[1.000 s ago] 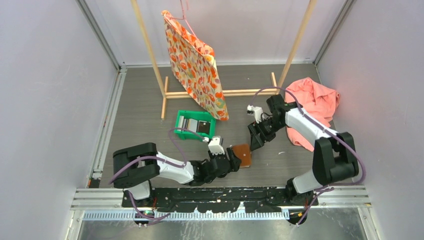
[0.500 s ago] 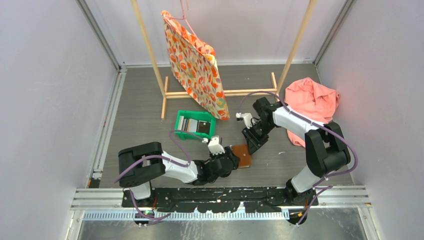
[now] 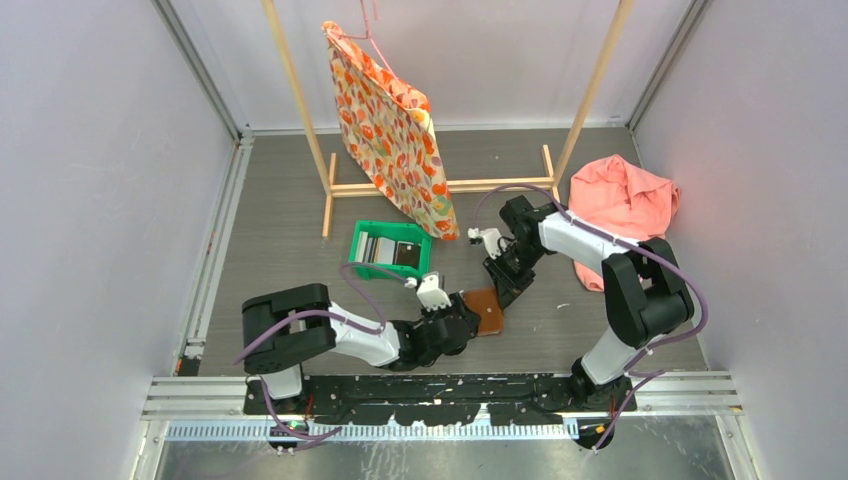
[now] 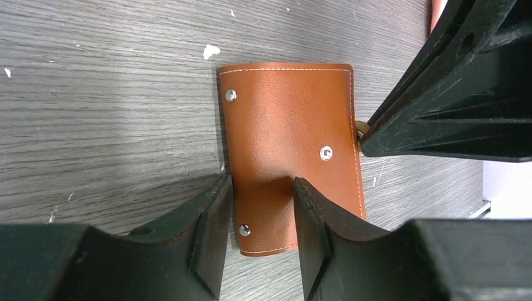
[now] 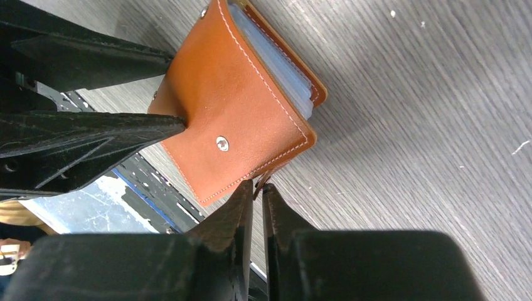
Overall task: Put the credit cards into the card holder
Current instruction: Close the card holder at the center of the board.
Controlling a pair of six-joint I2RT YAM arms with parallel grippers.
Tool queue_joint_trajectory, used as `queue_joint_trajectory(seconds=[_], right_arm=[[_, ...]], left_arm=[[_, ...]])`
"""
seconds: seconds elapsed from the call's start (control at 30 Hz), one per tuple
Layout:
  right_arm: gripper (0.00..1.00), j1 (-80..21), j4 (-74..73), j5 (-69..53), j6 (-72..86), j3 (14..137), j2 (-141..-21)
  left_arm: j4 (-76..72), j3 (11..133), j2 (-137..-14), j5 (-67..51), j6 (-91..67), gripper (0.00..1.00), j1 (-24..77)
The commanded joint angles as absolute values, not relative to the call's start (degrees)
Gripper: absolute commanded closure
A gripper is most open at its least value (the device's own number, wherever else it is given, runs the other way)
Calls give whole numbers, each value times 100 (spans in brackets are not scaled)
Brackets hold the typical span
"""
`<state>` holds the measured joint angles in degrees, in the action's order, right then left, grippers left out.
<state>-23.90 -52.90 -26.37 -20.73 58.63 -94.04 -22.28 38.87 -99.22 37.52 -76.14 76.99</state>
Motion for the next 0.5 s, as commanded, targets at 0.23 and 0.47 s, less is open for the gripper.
queue_joint_trajectory(seconds=[0.23, 0.47], right_arm=[[97, -2430, -5192, -2271, -2529, 6269, -9023], [99, -2454, -5145, -2329, -3150, 6293, -8880]], left_arm=[[-1623, 4237, -10227, 4120, -8016, 65, 7834], [-2474, 4290, -10320, 3923, -7009, 61, 7682]])
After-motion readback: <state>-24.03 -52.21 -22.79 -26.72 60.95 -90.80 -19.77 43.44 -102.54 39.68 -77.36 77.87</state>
